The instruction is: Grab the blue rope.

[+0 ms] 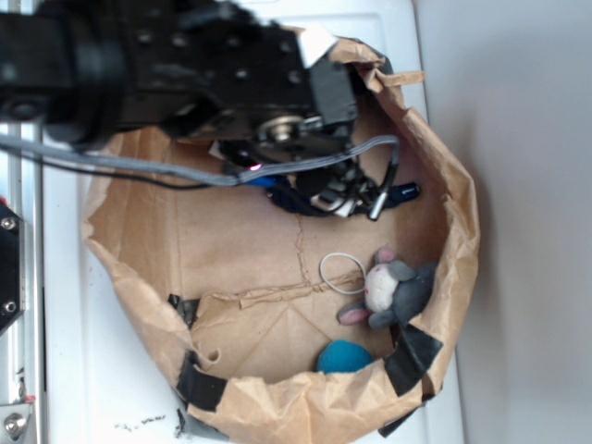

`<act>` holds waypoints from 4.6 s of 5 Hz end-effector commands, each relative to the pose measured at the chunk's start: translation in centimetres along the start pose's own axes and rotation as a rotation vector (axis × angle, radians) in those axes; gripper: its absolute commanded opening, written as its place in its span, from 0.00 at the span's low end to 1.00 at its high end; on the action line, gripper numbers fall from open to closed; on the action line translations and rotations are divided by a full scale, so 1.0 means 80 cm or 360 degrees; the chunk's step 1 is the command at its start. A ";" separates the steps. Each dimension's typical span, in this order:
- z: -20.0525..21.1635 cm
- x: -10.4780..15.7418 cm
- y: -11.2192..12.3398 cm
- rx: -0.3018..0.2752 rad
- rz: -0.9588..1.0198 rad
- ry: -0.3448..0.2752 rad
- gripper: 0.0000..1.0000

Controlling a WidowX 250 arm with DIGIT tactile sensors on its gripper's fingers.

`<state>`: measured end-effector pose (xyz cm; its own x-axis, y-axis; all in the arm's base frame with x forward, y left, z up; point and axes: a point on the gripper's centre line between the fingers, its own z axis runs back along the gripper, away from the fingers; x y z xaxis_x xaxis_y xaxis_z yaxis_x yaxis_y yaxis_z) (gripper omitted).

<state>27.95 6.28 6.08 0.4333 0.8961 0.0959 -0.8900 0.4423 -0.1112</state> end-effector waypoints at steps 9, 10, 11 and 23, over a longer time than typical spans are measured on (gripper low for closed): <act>-0.005 -0.025 0.054 -0.0037 0.0079 -0.0129 1.00; -0.017 -0.021 0.027 0.0032 0.0155 -0.0150 1.00; -0.027 -0.021 0.004 0.0073 0.0216 -0.0181 1.00; 0.124 0.000 0.020 -0.0241 -0.0649 -0.0065 0.00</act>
